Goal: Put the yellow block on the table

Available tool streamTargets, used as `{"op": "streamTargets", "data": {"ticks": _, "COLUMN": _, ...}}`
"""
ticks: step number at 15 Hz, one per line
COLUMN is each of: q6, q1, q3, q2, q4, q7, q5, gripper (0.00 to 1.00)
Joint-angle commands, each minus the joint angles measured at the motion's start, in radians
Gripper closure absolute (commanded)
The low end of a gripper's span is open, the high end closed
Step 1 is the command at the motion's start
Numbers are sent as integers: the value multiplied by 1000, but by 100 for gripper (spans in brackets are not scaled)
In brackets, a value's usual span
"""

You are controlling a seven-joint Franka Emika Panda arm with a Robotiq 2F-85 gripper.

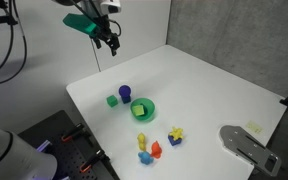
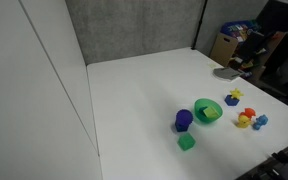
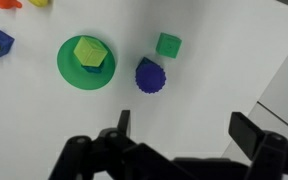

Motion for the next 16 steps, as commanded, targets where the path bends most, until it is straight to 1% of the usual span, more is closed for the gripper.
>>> {"op": "streamTargets", "data": {"ticks": 1, "q6": 34, "q1": -44, "q3": 26, "q2": 82, "q4": 50, "q7": 80, "q5": -91, "gripper": 0}}
{"op": "streamTargets", "data": {"ticks": 5, "q6": 99, "q1": -77, "q3": 22, "q2": 165, "q4": 42, "q7": 162, "q5": -164, "gripper": 0}}
{"op": "streamTargets", "data": {"ticks": 7, "q6": 173, "q1": -91, "q3": 17, "q2": 213, "q4": 26, "q7": 208, "q5": -190, "gripper": 0}}
{"op": "streamTargets", "data": {"ticks": 11, "q6": 288, "q1": -105, "q3": 0, "q2": 353, "q4": 30, "q7": 267, "q5": -188, "gripper": 0}}
{"op": "streamTargets", "data": {"ticks": 16, "q6": 372, "q1": -101, "q3": -37, "q2": 521, "q4": 67, "q7": 303, "q5": -178, "gripper": 0}}
